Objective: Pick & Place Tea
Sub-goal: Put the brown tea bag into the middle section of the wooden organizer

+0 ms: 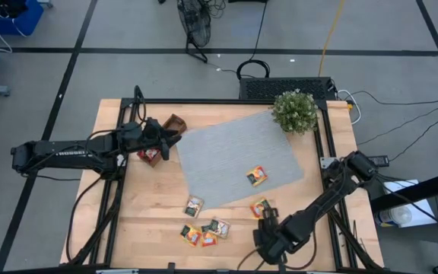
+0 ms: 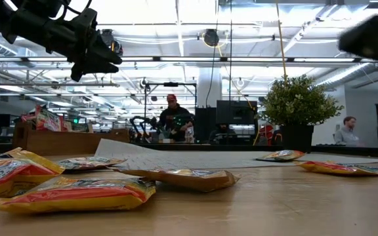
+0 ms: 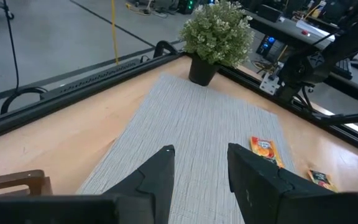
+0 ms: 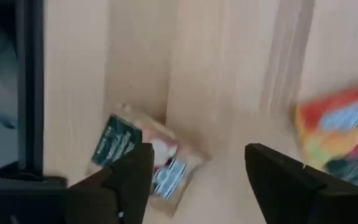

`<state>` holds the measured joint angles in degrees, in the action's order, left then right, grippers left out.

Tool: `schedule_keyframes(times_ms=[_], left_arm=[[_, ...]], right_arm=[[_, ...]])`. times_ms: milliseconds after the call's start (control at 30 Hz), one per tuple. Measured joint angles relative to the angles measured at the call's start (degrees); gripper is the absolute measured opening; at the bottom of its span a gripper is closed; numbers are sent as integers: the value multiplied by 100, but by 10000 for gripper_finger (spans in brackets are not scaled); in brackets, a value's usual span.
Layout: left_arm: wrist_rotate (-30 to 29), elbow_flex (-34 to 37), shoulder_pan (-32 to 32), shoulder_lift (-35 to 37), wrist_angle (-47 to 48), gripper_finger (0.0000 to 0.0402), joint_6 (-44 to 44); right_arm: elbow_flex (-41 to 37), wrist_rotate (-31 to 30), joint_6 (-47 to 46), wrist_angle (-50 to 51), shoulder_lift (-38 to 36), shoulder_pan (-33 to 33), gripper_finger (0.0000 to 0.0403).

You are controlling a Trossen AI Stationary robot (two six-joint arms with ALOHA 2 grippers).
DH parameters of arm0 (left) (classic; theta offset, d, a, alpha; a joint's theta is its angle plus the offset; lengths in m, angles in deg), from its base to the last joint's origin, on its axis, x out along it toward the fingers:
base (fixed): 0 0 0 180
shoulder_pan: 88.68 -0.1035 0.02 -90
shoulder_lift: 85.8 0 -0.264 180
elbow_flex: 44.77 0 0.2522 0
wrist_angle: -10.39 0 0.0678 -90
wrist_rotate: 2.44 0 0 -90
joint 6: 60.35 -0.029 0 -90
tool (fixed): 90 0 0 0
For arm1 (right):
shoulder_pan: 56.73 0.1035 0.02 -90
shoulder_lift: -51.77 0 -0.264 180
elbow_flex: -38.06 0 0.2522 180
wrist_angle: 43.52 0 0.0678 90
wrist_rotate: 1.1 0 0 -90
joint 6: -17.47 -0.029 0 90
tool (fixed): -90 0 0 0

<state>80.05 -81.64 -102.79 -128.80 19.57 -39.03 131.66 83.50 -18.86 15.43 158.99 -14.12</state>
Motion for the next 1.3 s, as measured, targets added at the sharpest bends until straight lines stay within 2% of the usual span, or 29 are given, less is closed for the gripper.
schedule_keyframes(times_ms=[67,267,400,533,700,767,900,1000,1100,1200,1300], left_arm=[[0,0,0,0,1,152,-2],[-2,0,0,0,1,152,0],[-2,0,0,0,1,152,-8],[-2,2,1,0,1,152,-3],[-2,4,0,-2,3,152,-2],[-2,4,0,-2,-1,152,-2],[-2,4,0,-2,1,152,-2],[-2,4,0,-2,1,152,-4],[-2,4,0,-2,1,152,-4],[-3,4,0,-2,1,152,-4],[-2,4,0,-2,1,152,-4]], right_arm=[[-10,374,-584,10,6,53,240],[-338,1733,-1811,-862,30,285,237],[-698,2024,-2585,-1235,30,377,224],[-1285,2053,-2802,-2342,13,396,215],[-2074,2033,-2435,-4696,8,231,212],[-2283,1824,-2013,-5417,32,119,212],[-2468,828,-640,-6073,34,-120,206],[-2479,291,178,-5954,32,-220,199],[-2444,331,390,-5560,-77,-253,193],[-2095,649,280,-4387,-382,-177,184],[-1610,675,-101,-2866,-700,-16,175]])
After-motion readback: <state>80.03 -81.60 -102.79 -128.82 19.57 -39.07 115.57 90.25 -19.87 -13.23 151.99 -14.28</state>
